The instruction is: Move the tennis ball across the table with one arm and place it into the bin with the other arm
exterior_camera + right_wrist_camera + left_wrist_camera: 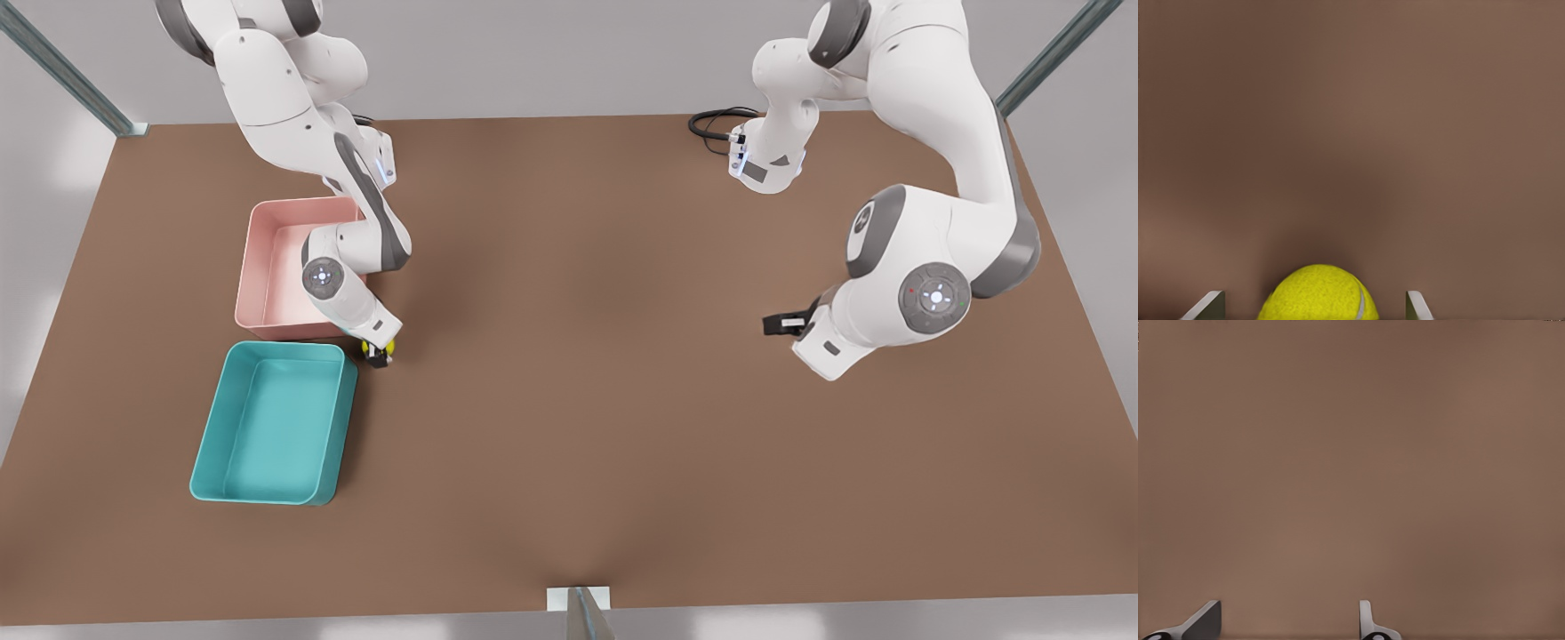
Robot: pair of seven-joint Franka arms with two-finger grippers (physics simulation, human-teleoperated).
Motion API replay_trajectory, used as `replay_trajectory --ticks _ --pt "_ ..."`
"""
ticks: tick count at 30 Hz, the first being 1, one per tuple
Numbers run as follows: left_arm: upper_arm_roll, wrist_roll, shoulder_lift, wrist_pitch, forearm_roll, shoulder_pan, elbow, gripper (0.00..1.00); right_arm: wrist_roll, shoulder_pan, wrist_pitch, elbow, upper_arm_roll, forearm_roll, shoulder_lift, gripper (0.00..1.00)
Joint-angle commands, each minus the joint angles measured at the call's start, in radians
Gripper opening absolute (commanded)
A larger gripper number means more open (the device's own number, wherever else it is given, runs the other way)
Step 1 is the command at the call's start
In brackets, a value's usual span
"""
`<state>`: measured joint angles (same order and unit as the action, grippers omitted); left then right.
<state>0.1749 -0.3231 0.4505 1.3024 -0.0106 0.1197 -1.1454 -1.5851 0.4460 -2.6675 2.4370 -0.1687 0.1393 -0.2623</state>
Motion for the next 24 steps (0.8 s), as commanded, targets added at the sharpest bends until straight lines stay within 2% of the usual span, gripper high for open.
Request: replay_trajectory --ticks 1,24 --pt "0.002 0.021 -0.001 0.006 -0.008 0.0 -0.001 1.0 -0.093 0.005 -0.009 0.004 0.0 0.02 -0.002 1.0" --pt "0.002 0.021 -0.001 0.005 -0.012 -0.002 -0.013 1.0 -0.095 -0.03 -0.158 0.004 -0.005 0.02 -0.109 1.0"
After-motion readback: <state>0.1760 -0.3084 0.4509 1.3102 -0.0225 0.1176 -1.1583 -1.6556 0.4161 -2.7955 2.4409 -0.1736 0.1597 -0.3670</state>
